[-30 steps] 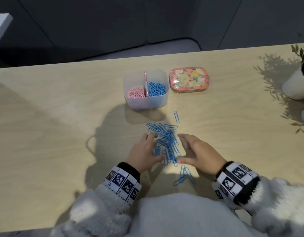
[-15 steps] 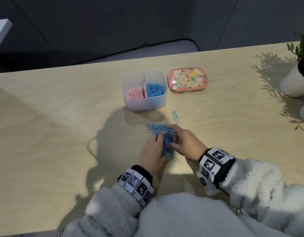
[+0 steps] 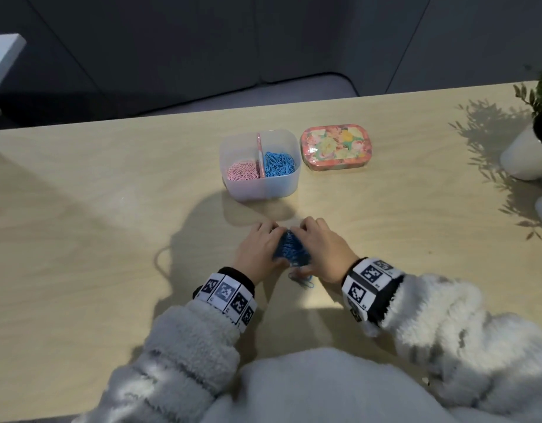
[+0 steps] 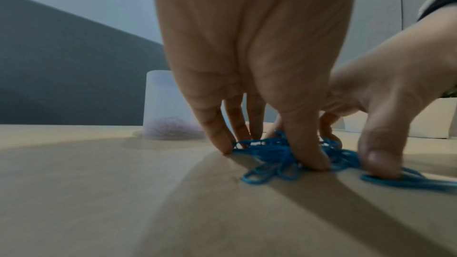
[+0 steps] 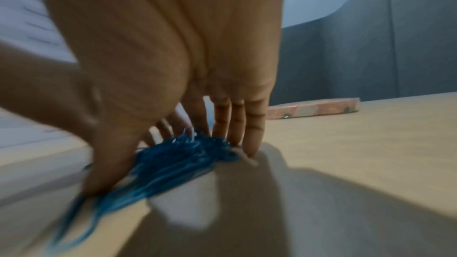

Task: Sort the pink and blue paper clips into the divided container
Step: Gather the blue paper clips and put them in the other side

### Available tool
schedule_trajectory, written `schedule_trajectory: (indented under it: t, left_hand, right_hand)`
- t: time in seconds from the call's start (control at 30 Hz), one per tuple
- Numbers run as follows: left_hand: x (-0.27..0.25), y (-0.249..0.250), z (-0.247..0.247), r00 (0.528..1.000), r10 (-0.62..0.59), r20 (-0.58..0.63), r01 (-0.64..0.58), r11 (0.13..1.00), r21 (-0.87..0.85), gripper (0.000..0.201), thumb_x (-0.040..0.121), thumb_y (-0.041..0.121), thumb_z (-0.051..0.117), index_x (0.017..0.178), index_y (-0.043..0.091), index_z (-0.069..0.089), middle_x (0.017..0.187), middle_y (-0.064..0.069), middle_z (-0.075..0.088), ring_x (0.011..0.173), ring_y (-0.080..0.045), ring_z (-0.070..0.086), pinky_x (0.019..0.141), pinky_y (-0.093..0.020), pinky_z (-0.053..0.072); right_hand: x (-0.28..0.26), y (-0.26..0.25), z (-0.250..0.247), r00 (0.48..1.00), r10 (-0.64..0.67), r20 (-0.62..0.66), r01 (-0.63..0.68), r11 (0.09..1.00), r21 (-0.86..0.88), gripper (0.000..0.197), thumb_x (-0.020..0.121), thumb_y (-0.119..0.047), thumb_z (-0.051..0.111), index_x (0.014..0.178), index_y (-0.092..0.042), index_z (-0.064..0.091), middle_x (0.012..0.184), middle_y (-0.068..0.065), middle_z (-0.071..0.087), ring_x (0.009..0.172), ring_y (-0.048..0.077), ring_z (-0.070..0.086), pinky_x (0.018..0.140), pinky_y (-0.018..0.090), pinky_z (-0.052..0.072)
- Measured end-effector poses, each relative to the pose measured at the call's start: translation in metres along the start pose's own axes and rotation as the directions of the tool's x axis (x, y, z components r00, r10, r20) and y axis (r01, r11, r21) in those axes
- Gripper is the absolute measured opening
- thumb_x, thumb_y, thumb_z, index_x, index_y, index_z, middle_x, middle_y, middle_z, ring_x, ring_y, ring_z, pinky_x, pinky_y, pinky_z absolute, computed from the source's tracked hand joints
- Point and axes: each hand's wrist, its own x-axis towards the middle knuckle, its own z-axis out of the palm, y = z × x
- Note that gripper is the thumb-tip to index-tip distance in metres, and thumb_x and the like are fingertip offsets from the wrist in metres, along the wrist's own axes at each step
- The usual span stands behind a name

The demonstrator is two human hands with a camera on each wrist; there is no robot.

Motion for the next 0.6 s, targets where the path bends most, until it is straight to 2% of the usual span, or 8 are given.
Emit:
schedule_trajectory:
  t: [0.1,0.17,0.27,0.37,0.47,0.53,0.6]
  left_hand:
    - [-0.003,0.004,0.007,0.999,-0.015,-0.035,0.012,0.998,-0.069,0.043,0.081,0.020,0.062,0.120,0.008,0.053,0.113,-0.012,0.053,0.105,-0.029,0.047,0.089,-0.038,0.040]
    - [-0.004,0.004,0.008,0.997,-0.012,-0.078,0.004,0.995,-0.100,0.035,0.082,0.015,0.060,0.116,0.007,0.057,0.107,-0.014,0.056,0.101,-0.032,0.051,0.085,-0.043,0.042]
    - [-0.005,0.003,0.008,0.994,-0.007,-0.109,-0.003,0.995,-0.096,0.028,0.084,0.011,0.055,0.111,0.007,0.061,0.102,-0.016,0.058,0.098,-0.033,0.053,0.080,-0.046,0.044]
    - [-0.008,0.003,0.005,0.992,-0.025,-0.123,0.012,0.995,-0.103,0.027,0.083,0.010,0.054,0.108,0.008,0.064,0.099,-0.017,0.060,0.096,-0.034,0.055,0.079,-0.047,0.046]
    - [-0.011,0.000,0.002,0.987,-0.058,-0.149,0.034,0.987,-0.155,0.027,0.080,0.009,0.055,0.105,0.008,0.065,0.097,-0.018,0.061,0.094,-0.035,0.057,0.077,-0.045,0.046]
    - [-0.013,-0.002,0.002,0.984,-0.086,-0.153,0.056,0.980,-0.188,0.026,0.079,0.008,0.057,0.104,0.007,0.065,0.097,-0.018,0.061,0.093,-0.036,0.057,0.077,-0.042,0.044]
    - [-0.014,-0.004,0.001,0.982,-0.114,-0.153,0.078,0.972,-0.221,0.026,0.078,0.008,0.060,0.104,0.008,0.065,0.097,-0.017,0.062,0.094,-0.035,0.056,0.077,-0.037,0.038]
  right_hand:
    - [-0.004,-0.007,0.009,0.997,0.037,-0.068,-0.034,0.999,0.041,0.047,0.084,-0.031,0.060,0.124,-0.012,0.047,0.120,0.010,0.043,0.112,0.027,0.040,0.078,0.040,0.048]
    - [-0.003,-0.007,0.011,0.994,0.028,-0.106,-0.022,0.998,0.056,0.033,0.089,-0.023,0.052,0.119,-0.009,0.052,0.116,0.013,0.047,0.109,0.029,0.042,0.076,0.044,0.049]
    - [0.003,0.002,0.012,0.994,-0.013,-0.106,0.018,0.999,0.045,0.024,0.088,-0.011,0.049,0.110,-0.007,0.057,0.108,0.015,0.052,0.103,0.031,0.047,0.077,0.047,0.048]
    - [0.010,0.013,0.008,0.996,-0.031,-0.083,0.037,0.997,0.073,0.022,0.082,-0.006,0.052,0.103,-0.006,0.060,0.103,0.015,0.056,0.099,0.031,0.050,0.081,0.043,0.045]
    - [0.014,0.023,-0.002,0.994,0.018,-0.112,0.009,0.972,0.234,0.015,0.081,-0.002,0.054,0.090,-0.009,0.065,0.093,0.016,0.063,0.089,0.030,0.055,0.079,0.035,0.040]
    - [0.016,0.026,-0.016,0.987,0.128,-0.096,-0.075,0.903,0.423,0.018,0.082,-0.002,0.055,0.076,-0.018,0.062,0.078,0.010,0.061,0.074,0.024,0.053,0.068,0.029,0.040]
    - [0.024,0.026,-0.033,0.974,0.218,-0.069,-0.142,0.816,0.560,0.010,0.084,-0.003,0.058,0.083,-0.009,0.065,0.071,0.004,0.057,0.064,0.013,0.050,0.062,0.025,0.037]
